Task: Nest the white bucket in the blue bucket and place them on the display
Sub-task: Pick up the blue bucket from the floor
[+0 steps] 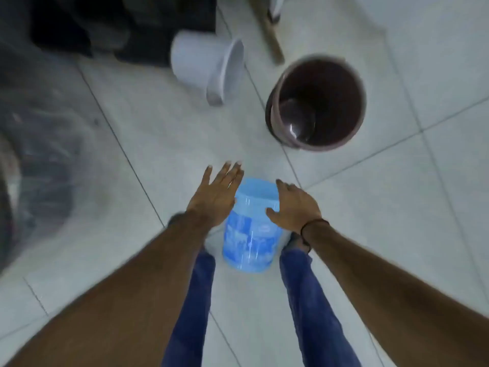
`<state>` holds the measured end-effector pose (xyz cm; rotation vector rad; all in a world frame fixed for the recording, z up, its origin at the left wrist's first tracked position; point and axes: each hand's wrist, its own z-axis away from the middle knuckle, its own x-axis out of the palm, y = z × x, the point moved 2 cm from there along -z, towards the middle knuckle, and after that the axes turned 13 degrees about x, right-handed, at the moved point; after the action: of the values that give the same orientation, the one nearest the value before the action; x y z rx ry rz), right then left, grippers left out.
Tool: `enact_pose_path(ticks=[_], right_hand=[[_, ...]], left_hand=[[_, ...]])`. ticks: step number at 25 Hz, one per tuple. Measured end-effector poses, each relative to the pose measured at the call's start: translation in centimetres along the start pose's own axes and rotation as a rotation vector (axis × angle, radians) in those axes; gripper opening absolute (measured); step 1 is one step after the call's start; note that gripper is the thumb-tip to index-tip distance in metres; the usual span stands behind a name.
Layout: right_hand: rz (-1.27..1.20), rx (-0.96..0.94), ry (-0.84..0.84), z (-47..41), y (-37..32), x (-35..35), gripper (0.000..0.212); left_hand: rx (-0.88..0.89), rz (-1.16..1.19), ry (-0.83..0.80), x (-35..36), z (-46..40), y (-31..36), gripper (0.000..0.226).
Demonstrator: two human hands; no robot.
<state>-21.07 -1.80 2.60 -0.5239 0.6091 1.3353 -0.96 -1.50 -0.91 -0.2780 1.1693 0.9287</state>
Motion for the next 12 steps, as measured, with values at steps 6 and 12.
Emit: enact_pose_path(ticks=[6,12], right_hand=[[-0.007,-0.045,-0.185,-7.2,1.1,9.2,0.045],[0.062,-0.111,-0.174,-4.8,0.6,6.3,0.043]], left_hand=[[0.095,0.162,-0.125,10.3,-5.0,0.0,0.039],[0.236,0.152,-0.071,5.3,-2.9,0.0,0.01]])
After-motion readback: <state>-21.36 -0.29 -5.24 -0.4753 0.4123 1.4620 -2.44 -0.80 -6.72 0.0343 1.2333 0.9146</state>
